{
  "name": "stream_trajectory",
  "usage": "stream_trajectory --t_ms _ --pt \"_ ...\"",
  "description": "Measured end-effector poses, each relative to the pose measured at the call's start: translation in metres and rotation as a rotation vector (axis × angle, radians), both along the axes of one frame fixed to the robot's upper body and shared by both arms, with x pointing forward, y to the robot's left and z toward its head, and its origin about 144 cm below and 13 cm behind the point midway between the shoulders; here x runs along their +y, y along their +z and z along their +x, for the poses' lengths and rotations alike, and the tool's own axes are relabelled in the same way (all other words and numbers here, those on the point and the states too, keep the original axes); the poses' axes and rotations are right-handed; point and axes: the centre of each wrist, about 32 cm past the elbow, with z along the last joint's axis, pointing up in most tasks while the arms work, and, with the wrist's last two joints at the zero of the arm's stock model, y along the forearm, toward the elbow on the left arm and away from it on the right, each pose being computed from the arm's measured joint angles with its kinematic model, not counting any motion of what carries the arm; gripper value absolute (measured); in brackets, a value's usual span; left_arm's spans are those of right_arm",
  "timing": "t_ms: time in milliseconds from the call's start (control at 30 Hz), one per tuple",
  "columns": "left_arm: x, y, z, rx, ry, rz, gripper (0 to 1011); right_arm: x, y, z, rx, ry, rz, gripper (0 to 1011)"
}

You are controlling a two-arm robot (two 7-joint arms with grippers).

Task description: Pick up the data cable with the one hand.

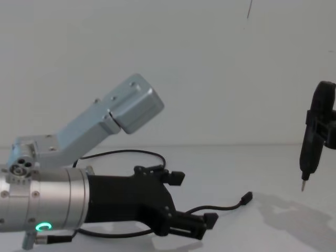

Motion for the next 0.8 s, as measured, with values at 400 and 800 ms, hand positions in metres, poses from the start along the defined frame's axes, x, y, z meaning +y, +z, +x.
stream_trajectory --t_ms 400,800 --pt "-0.010 -0.010 0.002 0.053 0.008 0.015 1002 0.000 0.000 0.000 0.000 0.000 0.000 269" --pt "-0.021 -0.020 0.000 0.103 0.069 -0.019 1001 0.000 0.000 0.000 0.000 0.000 0.000 269"
